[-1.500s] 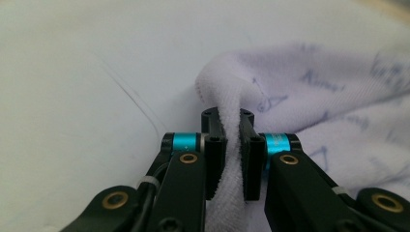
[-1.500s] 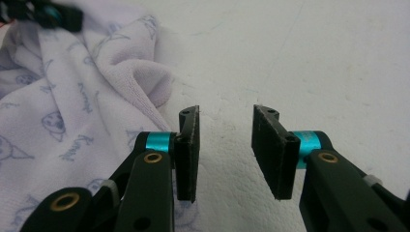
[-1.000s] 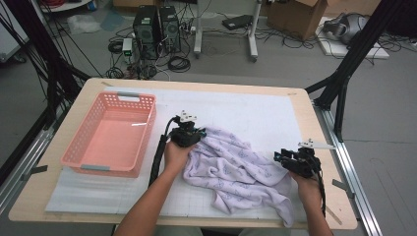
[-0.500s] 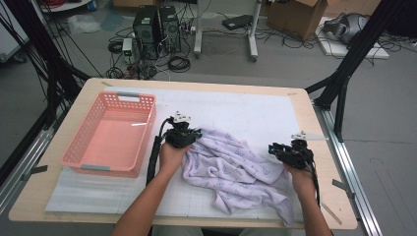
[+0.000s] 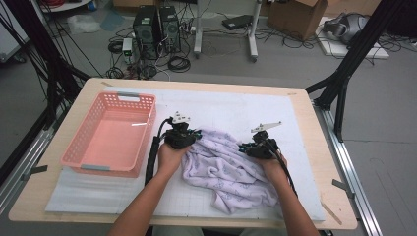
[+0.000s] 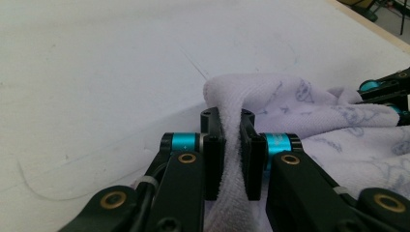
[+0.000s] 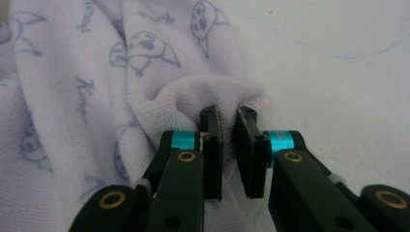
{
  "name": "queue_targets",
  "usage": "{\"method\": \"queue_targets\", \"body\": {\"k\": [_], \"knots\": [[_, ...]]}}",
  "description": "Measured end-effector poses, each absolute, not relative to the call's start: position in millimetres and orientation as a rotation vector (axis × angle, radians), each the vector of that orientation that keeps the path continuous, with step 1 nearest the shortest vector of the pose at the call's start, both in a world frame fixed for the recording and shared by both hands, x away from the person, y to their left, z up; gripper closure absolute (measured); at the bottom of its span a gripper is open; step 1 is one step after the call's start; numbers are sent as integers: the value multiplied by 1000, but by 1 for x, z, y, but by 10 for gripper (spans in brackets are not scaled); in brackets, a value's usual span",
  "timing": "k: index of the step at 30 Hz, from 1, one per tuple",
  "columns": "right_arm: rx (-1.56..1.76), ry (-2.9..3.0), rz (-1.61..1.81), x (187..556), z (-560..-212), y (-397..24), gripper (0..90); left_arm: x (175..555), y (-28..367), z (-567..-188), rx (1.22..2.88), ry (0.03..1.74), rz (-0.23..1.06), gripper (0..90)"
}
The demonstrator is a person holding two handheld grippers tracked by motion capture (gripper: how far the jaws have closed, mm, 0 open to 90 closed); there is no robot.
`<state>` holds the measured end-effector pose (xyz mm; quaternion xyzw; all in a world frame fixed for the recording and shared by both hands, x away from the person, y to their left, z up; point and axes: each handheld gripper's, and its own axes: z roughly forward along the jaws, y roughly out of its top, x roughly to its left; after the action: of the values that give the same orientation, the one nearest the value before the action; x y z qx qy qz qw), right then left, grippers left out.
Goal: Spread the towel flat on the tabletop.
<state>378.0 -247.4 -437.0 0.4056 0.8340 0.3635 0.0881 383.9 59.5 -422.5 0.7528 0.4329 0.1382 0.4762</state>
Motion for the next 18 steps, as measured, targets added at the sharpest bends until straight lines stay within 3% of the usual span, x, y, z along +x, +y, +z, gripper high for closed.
{"method": "queue_targets", "body": {"k": [10,13,15,18], "knots": [[1263,2091,975,409,-384,-289,861,378,40,-420,1816,967,304,812],[1280,2006,907,414,-378,-286,841,378,35,-422,1815,994,315,650],[1327,2010,928,416,-379,-289,767,379,38,-423,1829,1008,321,533],[1375,2014,988,411,-380,-300,652,378,47,-419,1843,1011,357,477]]}}
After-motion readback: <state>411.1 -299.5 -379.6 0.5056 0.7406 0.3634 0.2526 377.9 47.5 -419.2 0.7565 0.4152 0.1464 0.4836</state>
